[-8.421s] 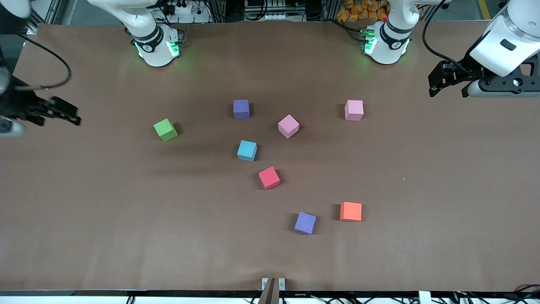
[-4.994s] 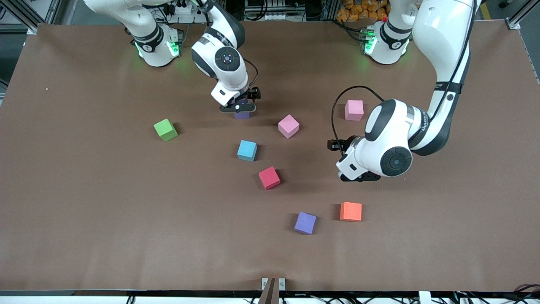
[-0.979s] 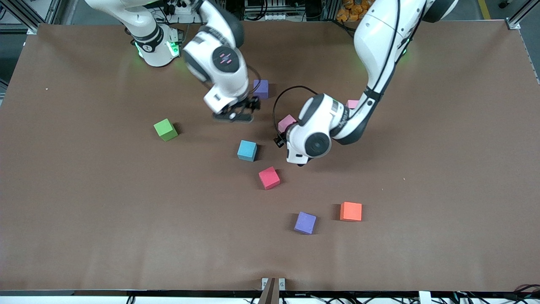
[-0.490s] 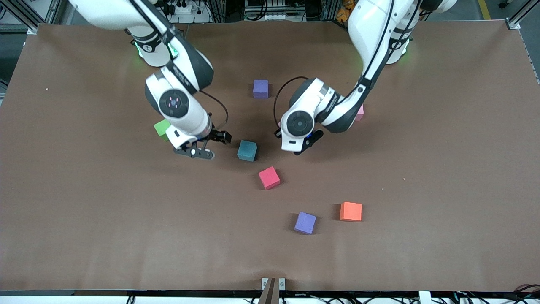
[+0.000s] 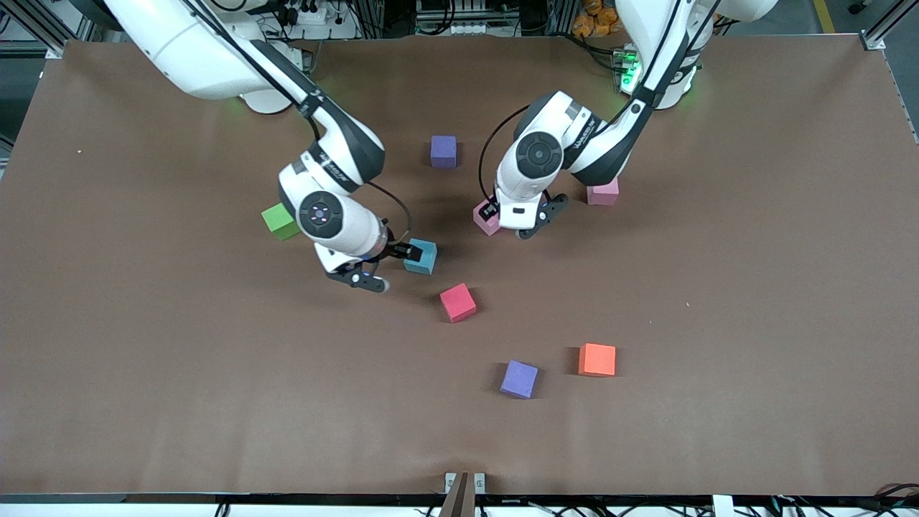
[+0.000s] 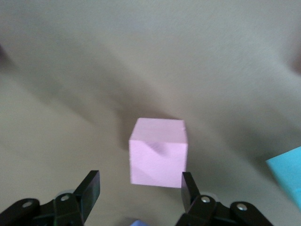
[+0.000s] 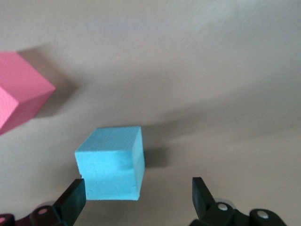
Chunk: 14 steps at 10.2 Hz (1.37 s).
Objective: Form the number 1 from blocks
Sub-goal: 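Grasp the light pink cube with the left gripper while the right gripper reaches cyan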
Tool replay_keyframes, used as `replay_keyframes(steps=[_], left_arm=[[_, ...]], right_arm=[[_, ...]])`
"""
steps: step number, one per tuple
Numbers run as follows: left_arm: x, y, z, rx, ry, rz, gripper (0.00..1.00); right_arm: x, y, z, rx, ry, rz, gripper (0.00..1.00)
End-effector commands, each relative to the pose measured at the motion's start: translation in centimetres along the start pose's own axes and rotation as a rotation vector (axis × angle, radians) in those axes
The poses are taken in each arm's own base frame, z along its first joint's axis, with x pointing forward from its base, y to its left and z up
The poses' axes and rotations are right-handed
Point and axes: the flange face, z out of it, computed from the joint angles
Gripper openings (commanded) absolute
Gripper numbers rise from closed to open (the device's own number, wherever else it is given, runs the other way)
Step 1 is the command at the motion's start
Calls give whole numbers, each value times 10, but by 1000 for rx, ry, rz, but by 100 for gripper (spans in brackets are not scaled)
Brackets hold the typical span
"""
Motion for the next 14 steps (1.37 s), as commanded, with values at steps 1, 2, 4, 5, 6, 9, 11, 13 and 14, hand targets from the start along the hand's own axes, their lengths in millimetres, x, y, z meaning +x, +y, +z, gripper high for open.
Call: replay_keyframes(steps=[1, 2, 4, 5, 6, 9, 11, 13, 14], left_arm=[[1, 3, 6, -75, 44, -67, 78], [-7, 5, 21, -73, 68, -64, 78], [-6, 4, 46, -40, 115, -47, 78], [-5, 4, 49, -37, 114, -48, 78], [-7, 4, 52, -38, 113, -46, 78], [-8, 9, 57, -57, 113, -43, 78], [-23, 9, 70, -53, 113, -18, 78], [-25, 7, 79, -35, 116, 12, 0], [-26, 7, 79, -31, 118, 17, 0]], right_arm=[[-5, -29, 14, -20, 35, 7, 100], [-8, -33, 21, -28, 35, 7, 100], [-13, -40, 27, -5, 47, -7, 100], [-15, -43, 34, 0, 54, -21, 100], [-16, -47, 39, 8, 65, -36, 100], [-18, -48, 56, -5, 83, -69, 100], [-17, -47, 58, -19, 98, -89, 69], [-11, -43, 46, -25, 118, -121, 0], [-1, -35, 28, -27, 129, -126, 0]])
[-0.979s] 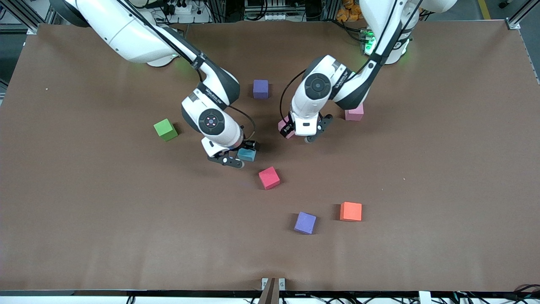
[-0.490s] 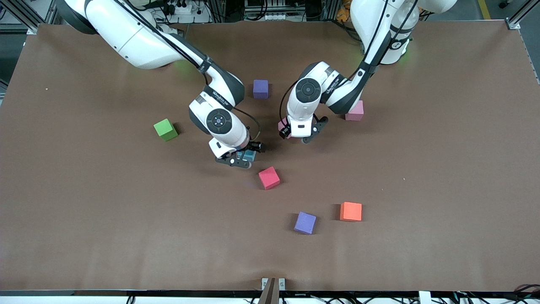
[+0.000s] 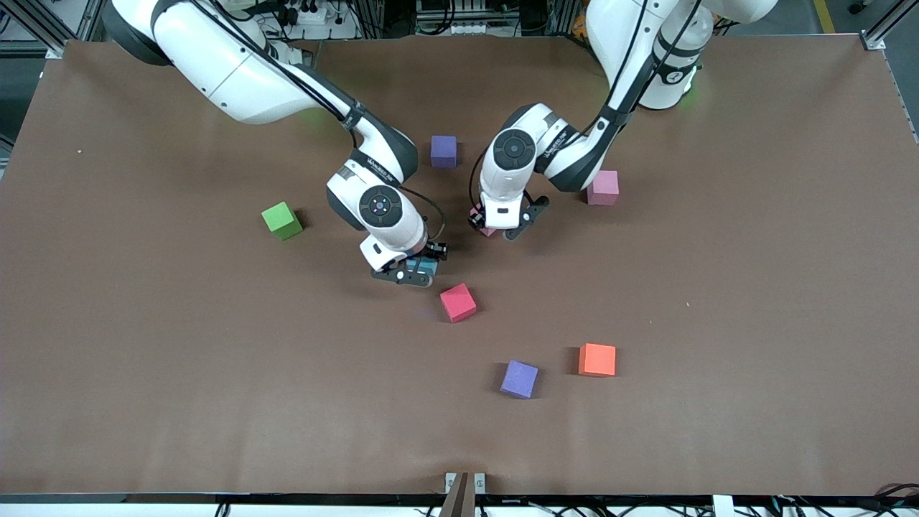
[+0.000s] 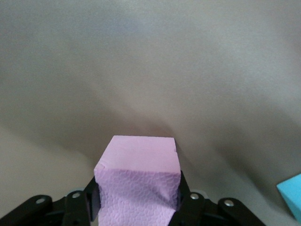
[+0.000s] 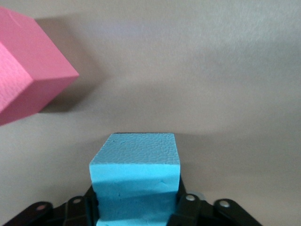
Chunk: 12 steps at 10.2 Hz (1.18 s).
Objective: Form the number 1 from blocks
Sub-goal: 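Grasp the cyan cube with the right gripper while the left gripper carries pink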
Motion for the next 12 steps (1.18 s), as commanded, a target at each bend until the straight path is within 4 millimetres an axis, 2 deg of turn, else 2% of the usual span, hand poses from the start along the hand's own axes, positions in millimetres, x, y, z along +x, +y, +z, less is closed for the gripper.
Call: replay_keyframes(steps=[1, 3, 5, 6, 8, 10, 12], left_arm=[[-6, 0, 6, 9, 16, 39, 0], [-19, -10, 4, 52, 27, 125, 0], [-53, -42, -10, 107, 29, 254, 0], [-68, -57, -26, 98, 33, 284, 0], [-122, -77, -56, 96, 30, 346, 0], [-194, -106, -79, 150, 33, 410, 0], [-259, -127, -79, 167, 9, 473, 0]], right_arm=[[23, 20, -40, -31, 20, -34, 0], [44, 50, -86, -14, -20, -54, 0], [70, 93, -126, 10, -49, -78, 0], [81, 114, -141, 16, -55, -83, 0], [98, 149, -156, -25, -64, -91, 0], [104, 162, -161, -36, -64, -67, 0], [109, 170, -159, -30, -67, -41, 0]])
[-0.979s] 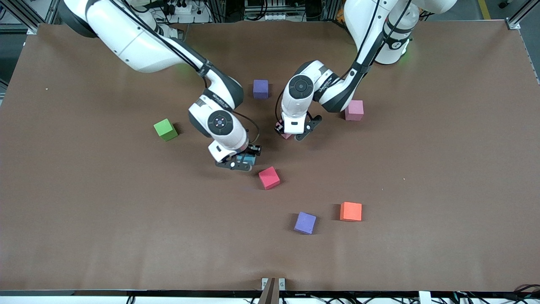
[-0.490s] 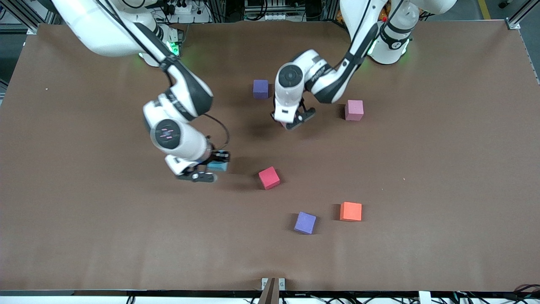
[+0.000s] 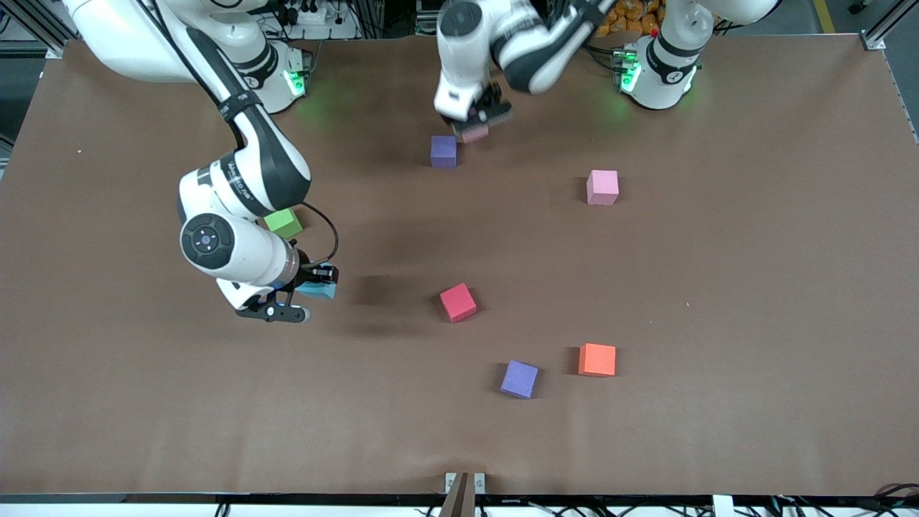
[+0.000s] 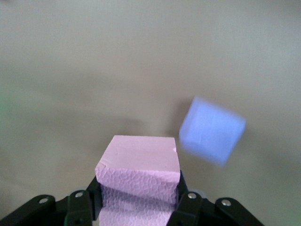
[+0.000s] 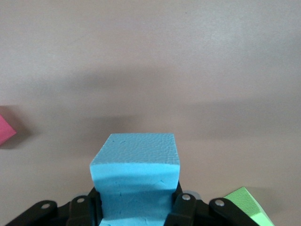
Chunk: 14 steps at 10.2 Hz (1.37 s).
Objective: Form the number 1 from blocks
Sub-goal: 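Place the light pink cube in line beyond the purple cube, open the left gripper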
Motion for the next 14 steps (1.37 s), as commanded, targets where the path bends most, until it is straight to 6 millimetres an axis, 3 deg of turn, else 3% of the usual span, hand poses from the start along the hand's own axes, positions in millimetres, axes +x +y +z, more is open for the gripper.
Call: replay_keyframes(steps=[1, 3, 7, 14], left_arm=[[-56, 10, 11, 14, -12, 82, 0], [-66, 25, 26, -49, 15, 173, 0], [-56, 56, 65, -63, 25, 241, 0], [-13, 60, 88, -24, 3, 339, 0]], right_arm=[[-4, 2, -6, 12, -6, 6, 0], [-3, 3, -2, 11, -12, 5, 0], [-2, 3, 3, 10, -17, 8, 0], [-3, -2, 13, 4, -29, 0, 0]])
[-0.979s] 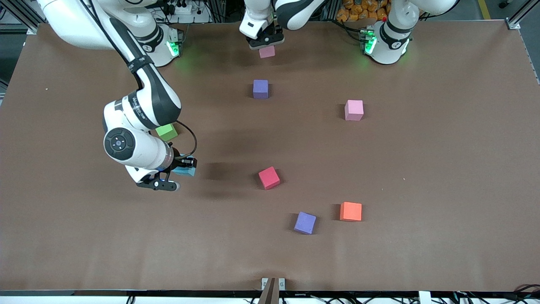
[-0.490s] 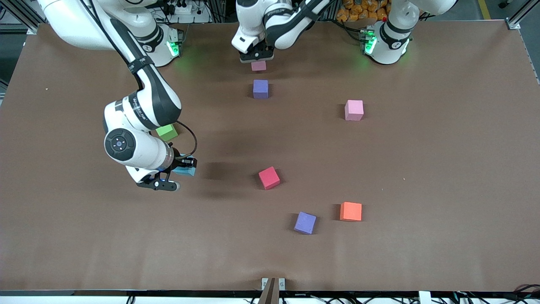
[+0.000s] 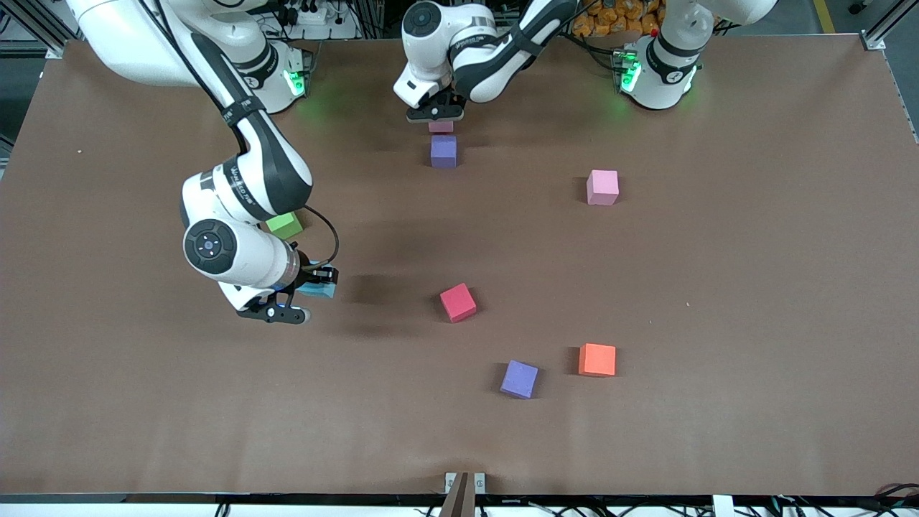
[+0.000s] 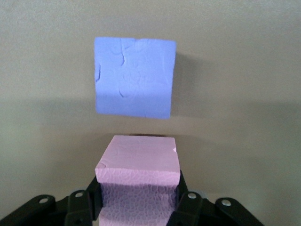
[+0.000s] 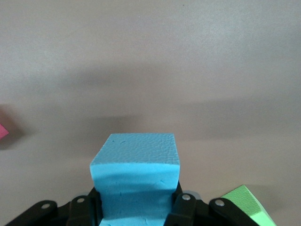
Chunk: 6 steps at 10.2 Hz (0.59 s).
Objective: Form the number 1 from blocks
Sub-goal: 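Place the light pink cube in line beyond the purple cube, open the left gripper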
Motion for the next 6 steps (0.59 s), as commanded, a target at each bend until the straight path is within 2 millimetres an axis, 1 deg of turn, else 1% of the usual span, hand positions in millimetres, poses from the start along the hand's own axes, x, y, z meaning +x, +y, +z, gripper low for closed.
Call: replay_keyframes(steps=[1, 2, 5, 6], left_arm=[[9, 0, 11, 16, -8, 45, 0], [15, -2, 12, 19, -7, 40, 0], [20, -3, 13, 21, -4, 36, 0], [26, -5, 14, 25, -3, 47, 0]], right_arm=[[-3, -4, 4, 11, -13, -9, 0], [-4, -5, 5, 9, -13, -13, 0], [-2, -5, 9, 8, -18, -12, 0], [-2, -4, 11, 8, -21, -10, 0]])
